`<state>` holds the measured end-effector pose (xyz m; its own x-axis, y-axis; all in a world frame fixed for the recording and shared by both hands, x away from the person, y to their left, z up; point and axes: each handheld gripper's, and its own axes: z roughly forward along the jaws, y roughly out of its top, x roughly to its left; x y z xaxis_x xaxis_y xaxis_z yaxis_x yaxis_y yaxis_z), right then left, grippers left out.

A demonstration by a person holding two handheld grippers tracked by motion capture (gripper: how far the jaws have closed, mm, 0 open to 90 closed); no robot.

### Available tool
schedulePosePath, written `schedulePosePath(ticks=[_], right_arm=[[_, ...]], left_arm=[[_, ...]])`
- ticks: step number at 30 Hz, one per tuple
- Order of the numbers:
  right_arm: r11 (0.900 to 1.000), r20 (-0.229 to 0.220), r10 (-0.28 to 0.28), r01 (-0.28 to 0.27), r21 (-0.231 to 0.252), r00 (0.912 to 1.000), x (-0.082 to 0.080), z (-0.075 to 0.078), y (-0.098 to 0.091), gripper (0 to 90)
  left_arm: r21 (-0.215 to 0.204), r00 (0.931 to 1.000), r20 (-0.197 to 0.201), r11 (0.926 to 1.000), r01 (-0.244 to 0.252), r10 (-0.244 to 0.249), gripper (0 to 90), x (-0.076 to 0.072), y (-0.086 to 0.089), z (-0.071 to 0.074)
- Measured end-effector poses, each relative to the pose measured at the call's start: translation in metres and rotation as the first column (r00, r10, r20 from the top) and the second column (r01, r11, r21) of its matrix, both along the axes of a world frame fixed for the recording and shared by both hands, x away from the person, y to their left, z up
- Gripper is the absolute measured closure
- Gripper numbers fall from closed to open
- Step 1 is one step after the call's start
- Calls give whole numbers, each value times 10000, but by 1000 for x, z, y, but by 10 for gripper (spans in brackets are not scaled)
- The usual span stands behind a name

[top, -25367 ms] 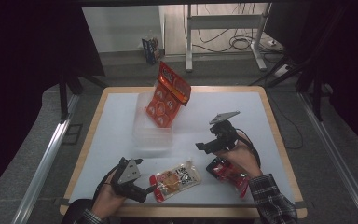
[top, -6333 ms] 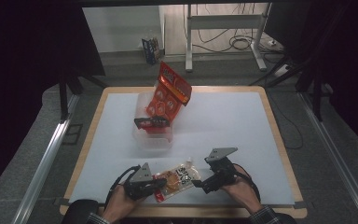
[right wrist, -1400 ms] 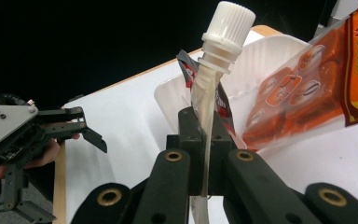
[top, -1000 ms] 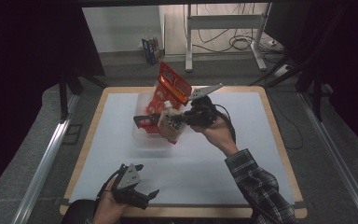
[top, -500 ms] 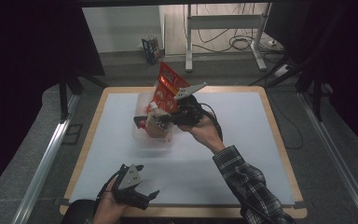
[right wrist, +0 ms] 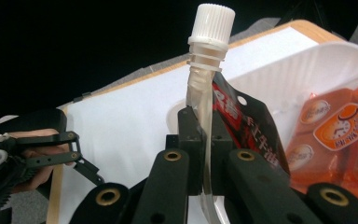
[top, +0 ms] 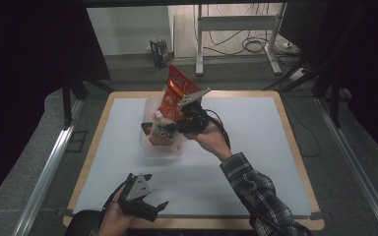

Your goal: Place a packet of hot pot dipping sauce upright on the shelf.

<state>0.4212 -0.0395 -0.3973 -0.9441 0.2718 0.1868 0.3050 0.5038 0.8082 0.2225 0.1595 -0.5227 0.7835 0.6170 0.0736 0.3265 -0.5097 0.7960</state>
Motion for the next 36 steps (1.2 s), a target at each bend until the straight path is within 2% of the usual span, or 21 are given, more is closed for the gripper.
schedulePosePath(ticks=[4, 5, 8, 15, 26, 36], right_arm=[[9975, 106, -45, 52, -699, 9999, 0, -11, 7, 834], [9973, 82, -40, 45, -729, 10000, 1, -13, 8, 827], [9989, -115, -85, 79, -465, 9999, 3, -19, 10, 814], [9986, 141, -253, 259, -454, 9996, 3, -15, 10, 751], [9979, 430, -366, 387, -511, 9984, 0, -12, 8, 519], [9973, 678, -398, 438, -590, 9969, -4, -11, 6, 368]], left_arm=[[70, 10000, 20, 10000, 13, -13, 0, 0, -1, 0], [76, 10000, 16, 10000, 8, -8, 0, 0, -1, 0], [92, 10000, 19, 10000, 8, -8, 0, 0, 0, 0], [144, 10000, 38, 9999, 19, -20, 0, -1, -1, 0], [186, 10000, 36, 9998, 50, -50, 0, -1, -2, -1], [190, 10000, 48, 9998, 42, -43, 0, -1, -2, -1]])
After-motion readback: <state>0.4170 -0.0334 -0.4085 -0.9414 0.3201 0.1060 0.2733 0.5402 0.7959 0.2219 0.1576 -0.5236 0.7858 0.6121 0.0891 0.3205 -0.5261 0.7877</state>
